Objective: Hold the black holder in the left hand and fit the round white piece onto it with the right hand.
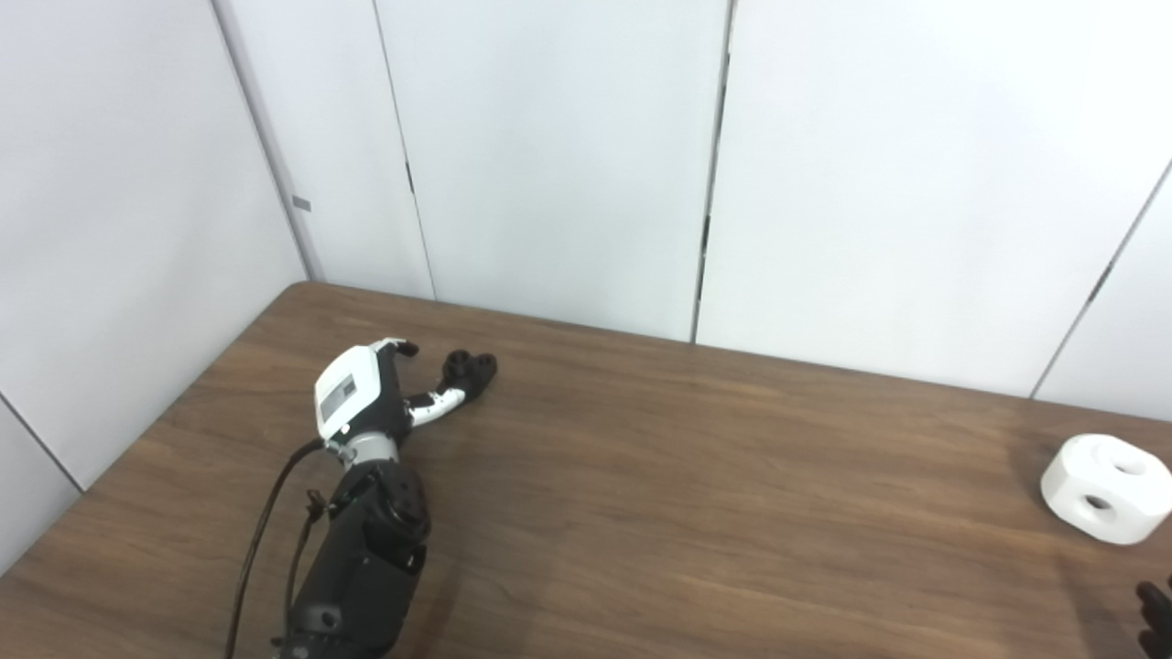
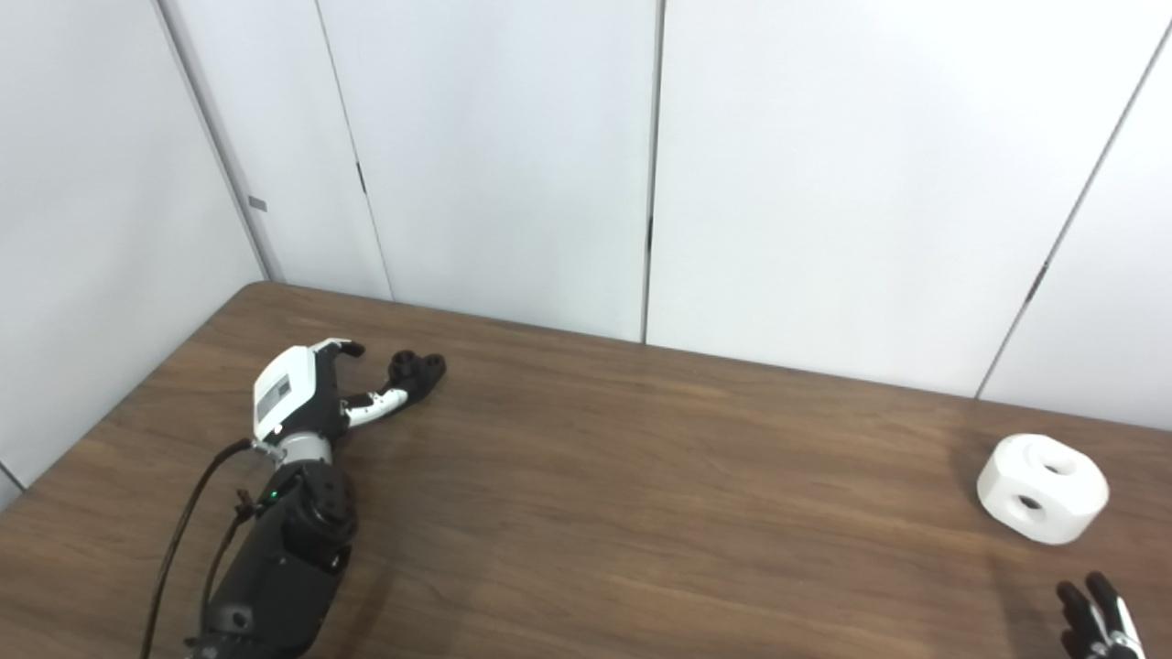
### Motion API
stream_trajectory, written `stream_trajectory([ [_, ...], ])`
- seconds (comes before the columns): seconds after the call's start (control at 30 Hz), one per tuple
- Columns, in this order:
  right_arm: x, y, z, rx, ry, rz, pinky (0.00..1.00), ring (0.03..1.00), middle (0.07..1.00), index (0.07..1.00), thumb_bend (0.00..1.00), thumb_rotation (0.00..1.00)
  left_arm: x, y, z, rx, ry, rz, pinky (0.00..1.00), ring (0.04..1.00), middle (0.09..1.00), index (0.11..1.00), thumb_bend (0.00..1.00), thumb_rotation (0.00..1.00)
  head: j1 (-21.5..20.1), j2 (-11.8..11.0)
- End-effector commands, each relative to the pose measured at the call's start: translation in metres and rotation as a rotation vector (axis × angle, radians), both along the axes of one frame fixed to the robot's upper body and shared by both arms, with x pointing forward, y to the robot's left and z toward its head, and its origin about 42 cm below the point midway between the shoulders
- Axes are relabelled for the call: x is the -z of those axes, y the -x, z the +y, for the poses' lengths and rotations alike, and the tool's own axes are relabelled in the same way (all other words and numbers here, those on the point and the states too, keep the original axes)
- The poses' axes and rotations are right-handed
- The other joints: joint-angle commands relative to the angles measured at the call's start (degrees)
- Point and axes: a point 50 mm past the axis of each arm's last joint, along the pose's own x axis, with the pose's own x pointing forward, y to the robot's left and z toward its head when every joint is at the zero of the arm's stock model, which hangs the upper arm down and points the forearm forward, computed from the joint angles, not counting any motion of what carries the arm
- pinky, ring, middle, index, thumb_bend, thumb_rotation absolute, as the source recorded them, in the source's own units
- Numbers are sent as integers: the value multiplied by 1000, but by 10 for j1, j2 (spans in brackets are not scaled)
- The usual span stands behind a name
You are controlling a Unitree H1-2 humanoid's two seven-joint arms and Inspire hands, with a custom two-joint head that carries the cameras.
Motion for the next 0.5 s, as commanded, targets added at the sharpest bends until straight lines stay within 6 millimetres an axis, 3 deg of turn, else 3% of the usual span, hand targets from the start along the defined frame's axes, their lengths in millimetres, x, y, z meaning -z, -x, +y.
stream_trajectory([
  [0.0, 28, 23, 12, 24, -61, 87, 1000, 989, 958, 983, 651, 1000, -29, -16, 6, -2, -57, -60, 933, 916, 866, 723, 858, 347, 1, 0],
  [0.47, 28, 23, 11, 30, -48, 94, 1000, 990, 960, 984, 658, 1000, -23, -13, -8, 36, -51, -35, 934, 920, 867, 683, 860, 359, -2, 3],
])
